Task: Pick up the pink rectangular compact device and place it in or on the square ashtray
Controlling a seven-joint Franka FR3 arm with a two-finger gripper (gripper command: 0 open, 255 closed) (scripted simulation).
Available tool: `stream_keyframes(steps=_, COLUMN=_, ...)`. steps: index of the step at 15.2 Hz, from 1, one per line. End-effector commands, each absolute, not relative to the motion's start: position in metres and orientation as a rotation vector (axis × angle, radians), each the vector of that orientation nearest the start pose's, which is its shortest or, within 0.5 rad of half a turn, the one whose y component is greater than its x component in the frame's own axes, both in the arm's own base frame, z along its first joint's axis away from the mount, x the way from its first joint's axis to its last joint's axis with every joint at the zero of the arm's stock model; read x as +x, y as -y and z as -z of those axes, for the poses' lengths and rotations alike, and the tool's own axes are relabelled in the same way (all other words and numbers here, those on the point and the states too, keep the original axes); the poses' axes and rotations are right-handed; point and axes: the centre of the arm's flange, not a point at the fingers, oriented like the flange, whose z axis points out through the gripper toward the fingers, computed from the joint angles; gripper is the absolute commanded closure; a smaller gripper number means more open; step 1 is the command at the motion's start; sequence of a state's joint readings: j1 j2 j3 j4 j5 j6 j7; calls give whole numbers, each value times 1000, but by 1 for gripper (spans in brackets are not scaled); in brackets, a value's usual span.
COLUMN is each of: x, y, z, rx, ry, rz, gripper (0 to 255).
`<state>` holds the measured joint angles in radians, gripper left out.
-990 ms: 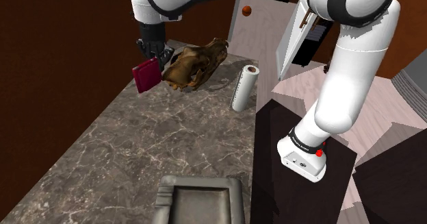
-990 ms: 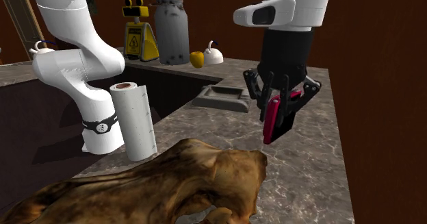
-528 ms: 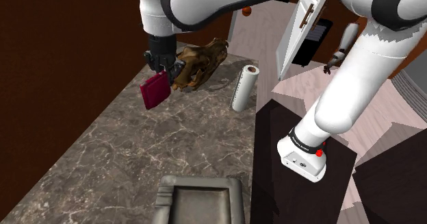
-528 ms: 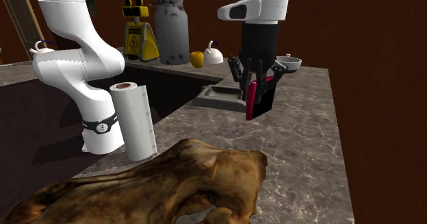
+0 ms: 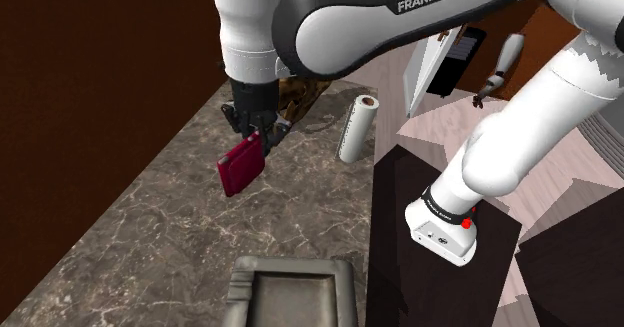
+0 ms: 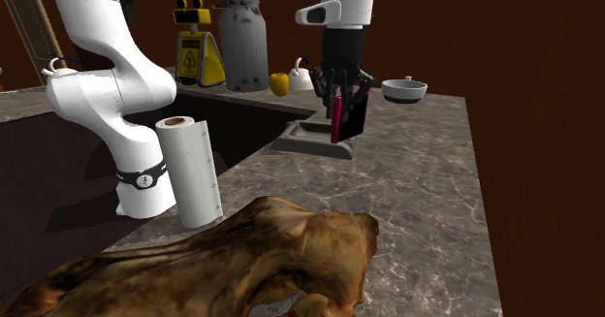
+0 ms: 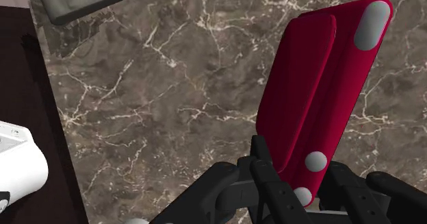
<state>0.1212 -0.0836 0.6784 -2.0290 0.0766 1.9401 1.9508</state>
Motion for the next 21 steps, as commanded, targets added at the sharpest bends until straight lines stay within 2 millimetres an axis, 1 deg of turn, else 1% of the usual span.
stream_keyframes(steps=1, x=339, y=-396, z=-472, rx=-2623, ry=-1763, rz=-36, gripper=255)
stream_keyframes(steps=18, x=127, y=-463, z=-479, rx=-2623, ry=-1763, rz=-36, gripper=255)
stream_keyframes(steps=21, x=127, y=-463, z=-463, rx=-2623, ry=-1763, rz=-36, gripper=255)
